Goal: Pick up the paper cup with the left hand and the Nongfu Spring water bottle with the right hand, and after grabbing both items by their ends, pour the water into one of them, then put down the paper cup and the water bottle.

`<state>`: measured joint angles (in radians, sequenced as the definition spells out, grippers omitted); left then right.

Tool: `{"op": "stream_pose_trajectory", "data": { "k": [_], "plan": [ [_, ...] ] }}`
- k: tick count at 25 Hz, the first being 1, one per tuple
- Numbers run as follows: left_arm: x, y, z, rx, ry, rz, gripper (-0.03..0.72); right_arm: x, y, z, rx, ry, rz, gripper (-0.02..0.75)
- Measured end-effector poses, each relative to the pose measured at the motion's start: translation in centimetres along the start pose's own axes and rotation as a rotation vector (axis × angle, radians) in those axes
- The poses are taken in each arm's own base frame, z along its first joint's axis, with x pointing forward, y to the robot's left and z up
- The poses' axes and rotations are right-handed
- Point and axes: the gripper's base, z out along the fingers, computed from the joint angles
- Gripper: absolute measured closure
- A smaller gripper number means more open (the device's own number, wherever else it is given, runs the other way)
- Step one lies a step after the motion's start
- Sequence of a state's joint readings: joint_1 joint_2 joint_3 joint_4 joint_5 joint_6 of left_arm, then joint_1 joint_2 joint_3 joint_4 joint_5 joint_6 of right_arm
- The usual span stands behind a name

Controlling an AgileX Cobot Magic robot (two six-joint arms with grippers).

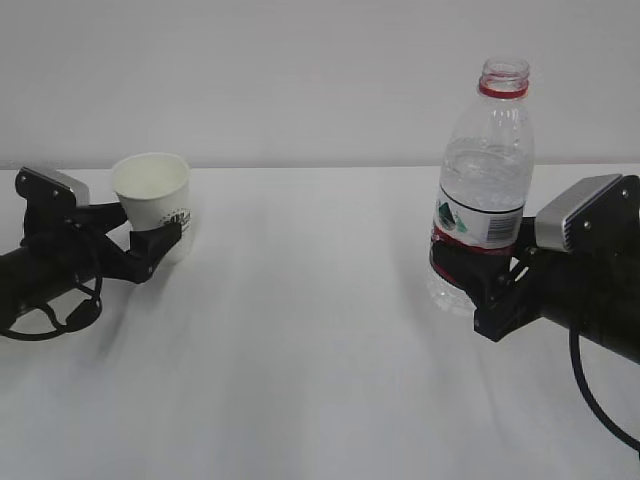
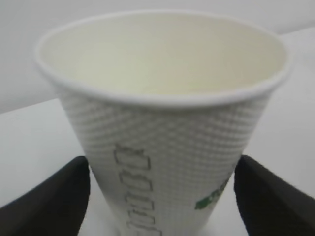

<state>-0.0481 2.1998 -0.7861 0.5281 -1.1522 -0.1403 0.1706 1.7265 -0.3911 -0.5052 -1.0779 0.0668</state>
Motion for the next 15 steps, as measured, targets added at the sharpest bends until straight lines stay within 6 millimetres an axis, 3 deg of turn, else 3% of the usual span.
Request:
{"op": "stream_pose_trajectory", "data": {
  "k": [15],
  "plan": [
    [1.2,-0.3,1.7,0.003,0.003,-0.009,-0.001,0.0,0.0,0.0,0.0,0.0,0.0,0.288]
  ]
}}
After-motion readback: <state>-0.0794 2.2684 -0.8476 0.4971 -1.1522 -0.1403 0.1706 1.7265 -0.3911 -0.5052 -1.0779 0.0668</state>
